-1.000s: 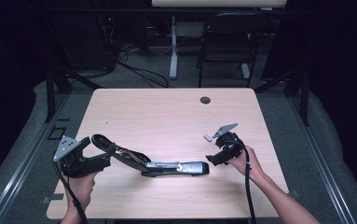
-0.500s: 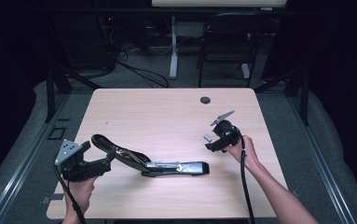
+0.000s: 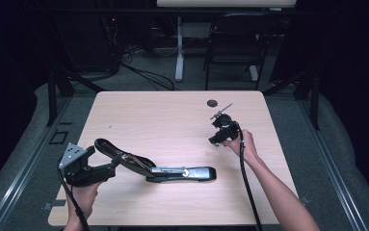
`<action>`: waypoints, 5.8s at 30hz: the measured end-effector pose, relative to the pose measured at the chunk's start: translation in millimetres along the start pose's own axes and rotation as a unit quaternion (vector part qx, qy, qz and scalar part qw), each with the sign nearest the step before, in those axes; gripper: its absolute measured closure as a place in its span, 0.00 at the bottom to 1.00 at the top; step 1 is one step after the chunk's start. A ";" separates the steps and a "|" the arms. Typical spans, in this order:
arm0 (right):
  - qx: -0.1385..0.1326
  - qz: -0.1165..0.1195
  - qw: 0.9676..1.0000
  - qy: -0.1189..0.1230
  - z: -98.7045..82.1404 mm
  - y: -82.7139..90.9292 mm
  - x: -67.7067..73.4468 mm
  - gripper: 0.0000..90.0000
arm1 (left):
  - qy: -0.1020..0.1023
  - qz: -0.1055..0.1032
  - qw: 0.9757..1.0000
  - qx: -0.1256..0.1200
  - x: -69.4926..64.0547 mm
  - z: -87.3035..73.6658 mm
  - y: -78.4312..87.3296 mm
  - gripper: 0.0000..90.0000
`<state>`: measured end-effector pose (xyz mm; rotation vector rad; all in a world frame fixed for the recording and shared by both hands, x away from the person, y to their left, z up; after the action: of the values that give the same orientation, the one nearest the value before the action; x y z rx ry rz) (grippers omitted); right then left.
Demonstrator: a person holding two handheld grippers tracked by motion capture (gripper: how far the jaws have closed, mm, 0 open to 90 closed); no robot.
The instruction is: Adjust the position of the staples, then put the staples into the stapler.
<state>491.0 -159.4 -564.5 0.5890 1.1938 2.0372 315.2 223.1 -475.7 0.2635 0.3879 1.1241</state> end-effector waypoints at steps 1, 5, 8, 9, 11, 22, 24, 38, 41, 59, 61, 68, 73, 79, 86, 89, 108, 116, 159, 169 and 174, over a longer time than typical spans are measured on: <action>0.003 -0.003 1.000 -0.002 1.0 -2.0 -0.4 0.65 | 0.000 0.001 1.000 0.000 0.0 0.1 0.2 0.00; 0.012 -0.016 1.000 -0.015 1.2 -10.3 -3.8 0.71 | 0.000 0.001 1.000 0.001 1.0 0.3 0.1 0.00; 0.015 -0.017 1.000 -0.017 1.4 -13.9 -6.3 0.74 | -0.001 -0.002 1.000 0.003 0.6 -0.2 -0.9 0.00; 0.012 -0.021 0.999 -0.021 1.5 -15.5 -6.3 0.74 | -0.002 -0.003 1.000 0.003 0.5 -0.1 -1.1 0.00; 0.016 -0.022 0.999 -0.022 1.3 -17.3 -6.6 0.75 | -0.002 -0.004 1.000 0.003 0.5 0.0 -0.9 0.00; 0.022 -0.030 0.999 -0.019 -2.1 -23.5 -8.9 0.78 | -0.001 -0.009 1.000 0.007 0.7 -0.8 -2.5 0.00; 0.023 -0.032 0.999 -0.018 -2.3 -24.6 -8.7 0.78 | 0.001 -0.011 1.000 0.007 1.1 -0.7 -2.6 0.00; 0.018 -0.050 0.999 -0.008 -5.4 -33.4 -6.7 0.86 | -0.002 -0.012 1.000 0.013 2.1 -1.2 -2.5 0.00; 0.020 -0.050 0.999 -0.005 -5.4 -32.8 -6.7 0.87 | -0.003 -0.013 1.000 0.012 2.9 -1.1 -2.4 0.00; 0.010 -0.040 0.999 0.017 -0.2 -19.0 6.6 0.87 | -0.007 -0.011 1.000 0.006 2.3 -0.2 -1.9 0.00; 0.006 -0.039 0.999 0.019 0.0 -18.0 8.6 0.87 | -0.009 -0.012 1.000 0.009 2.1 -0.5 -2.3 0.00; 0.010 -0.037 0.999 0.021 -3.1 -10.2 11.7 0.87 | -0.011 -0.014 1.000 0.010 2.5 -0.1 -3.0 0.00; 0.004 -0.038 0.999 0.021 -4.2 -1.6 14.2 0.87 | -0.007 -0.014 1.000 0.007 3.0 0.1 -2.6 0.01; -0.004 -0.031 0.999 0.032 -5.1 7.7 18.5 0.87 | -0.009 -0.015 1.000 0.012 2.9 -1.0 -4.2 0.01; -0.008 -0.020 0.999 0.041 -6.3 15.2 24.2 0.87 | -0.013 -0.015 1.000 0.014 1.8 -1.1 -5.1 0.01; -0.009 -0.016 0.998 0.052 -7.5 18.8 28.3 0.87 | -0.014 -0.016 1.000 0.016 1.6 -1.6 -5.7 0.01; -0.035 0.022 0.992 0.118 1.4 31.3 64.2 0.87 | -0.011 -0.016 1.000 0.010 4.5 -1.7 -5.4 0.01; -0.043 0.040 0.989 0.136 5.9 31.9 78.0 0.87 | -0.005 -0.016 1.000 -0.009 3.6 2.7 -3.0 0.04; -0.064 0.166 0.957 0.231 21.1 31.1 146.1 0.87 | -0.001 0.038 0.998 -0.051 6.5 10.4 -1.7 0.67; -0.053 0.187 0.948 0.253 17.2 18.6 153.1 0.87 | -0.003 0.041 0.998 -0.051 6.7 10.4 -2.1 0.67; -0.043 0.192 0.943 0.268 14.8 14.4 155.6 0.87 | -0.003 0.043 0.998 -0.050 6.4 10.3 -2.1 0.67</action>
<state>394.0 -38.7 -539.0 0.2313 1.3576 2.6828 323.7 227.9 -468.3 0.1970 0.3152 1.2240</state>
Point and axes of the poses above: each handheld gripper's, and its own axes: y roughly backward along the jaws, z roughly out of its top, x roughly to its left, the point moved 5 cm from there along -y, roughly forward along the jaws
